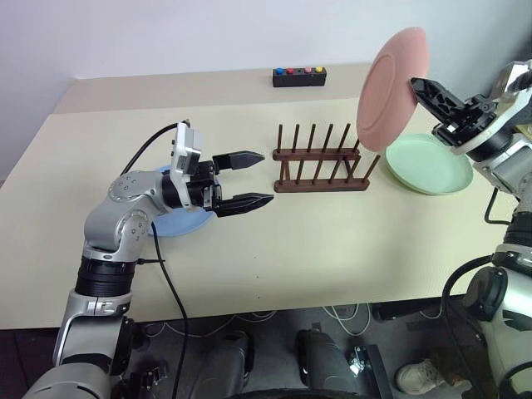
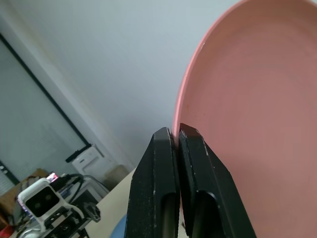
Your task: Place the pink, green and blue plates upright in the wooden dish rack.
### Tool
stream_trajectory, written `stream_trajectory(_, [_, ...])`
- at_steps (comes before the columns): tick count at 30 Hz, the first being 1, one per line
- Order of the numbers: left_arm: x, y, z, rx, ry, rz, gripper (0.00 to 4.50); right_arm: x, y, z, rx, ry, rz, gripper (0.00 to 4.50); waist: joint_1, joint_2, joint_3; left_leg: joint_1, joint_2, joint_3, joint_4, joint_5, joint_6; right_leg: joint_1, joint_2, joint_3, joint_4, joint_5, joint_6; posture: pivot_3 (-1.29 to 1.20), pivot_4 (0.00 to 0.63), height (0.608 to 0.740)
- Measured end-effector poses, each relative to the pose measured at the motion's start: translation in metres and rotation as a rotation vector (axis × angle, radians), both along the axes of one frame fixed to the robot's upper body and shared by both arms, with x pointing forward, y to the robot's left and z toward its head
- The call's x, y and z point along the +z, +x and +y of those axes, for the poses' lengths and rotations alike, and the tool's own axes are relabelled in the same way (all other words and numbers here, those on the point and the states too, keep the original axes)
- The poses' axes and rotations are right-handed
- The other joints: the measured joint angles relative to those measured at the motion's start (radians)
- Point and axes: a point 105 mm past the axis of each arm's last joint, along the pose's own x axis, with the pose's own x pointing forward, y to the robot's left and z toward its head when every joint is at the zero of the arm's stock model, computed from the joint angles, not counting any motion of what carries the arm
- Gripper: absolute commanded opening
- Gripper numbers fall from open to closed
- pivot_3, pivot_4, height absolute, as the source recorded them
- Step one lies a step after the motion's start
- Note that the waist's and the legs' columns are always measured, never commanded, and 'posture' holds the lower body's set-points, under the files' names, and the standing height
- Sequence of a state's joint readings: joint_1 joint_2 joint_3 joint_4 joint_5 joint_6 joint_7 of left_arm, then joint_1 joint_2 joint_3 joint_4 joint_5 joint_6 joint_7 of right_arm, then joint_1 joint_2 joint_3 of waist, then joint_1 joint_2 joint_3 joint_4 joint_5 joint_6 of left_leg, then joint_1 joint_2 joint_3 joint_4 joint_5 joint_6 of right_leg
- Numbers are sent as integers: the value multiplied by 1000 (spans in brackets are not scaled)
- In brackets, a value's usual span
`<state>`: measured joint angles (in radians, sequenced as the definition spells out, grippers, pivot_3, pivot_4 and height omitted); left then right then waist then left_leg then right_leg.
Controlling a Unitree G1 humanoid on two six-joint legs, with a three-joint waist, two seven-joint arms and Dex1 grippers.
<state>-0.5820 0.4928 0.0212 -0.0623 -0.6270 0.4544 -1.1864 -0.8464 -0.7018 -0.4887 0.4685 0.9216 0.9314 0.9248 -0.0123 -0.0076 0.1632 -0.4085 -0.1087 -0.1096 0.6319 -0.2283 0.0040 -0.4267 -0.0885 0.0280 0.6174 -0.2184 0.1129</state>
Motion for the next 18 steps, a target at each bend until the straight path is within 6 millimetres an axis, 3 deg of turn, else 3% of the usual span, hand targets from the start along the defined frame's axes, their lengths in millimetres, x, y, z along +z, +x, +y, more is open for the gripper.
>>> stream_trajectory(18, [1,1,0,6,-5,1,4500,-29,9,-5,-32,-83,85,31,0,0,0,0,0,0,0,0,0,0,0,0,0,0,0,0,150,740])
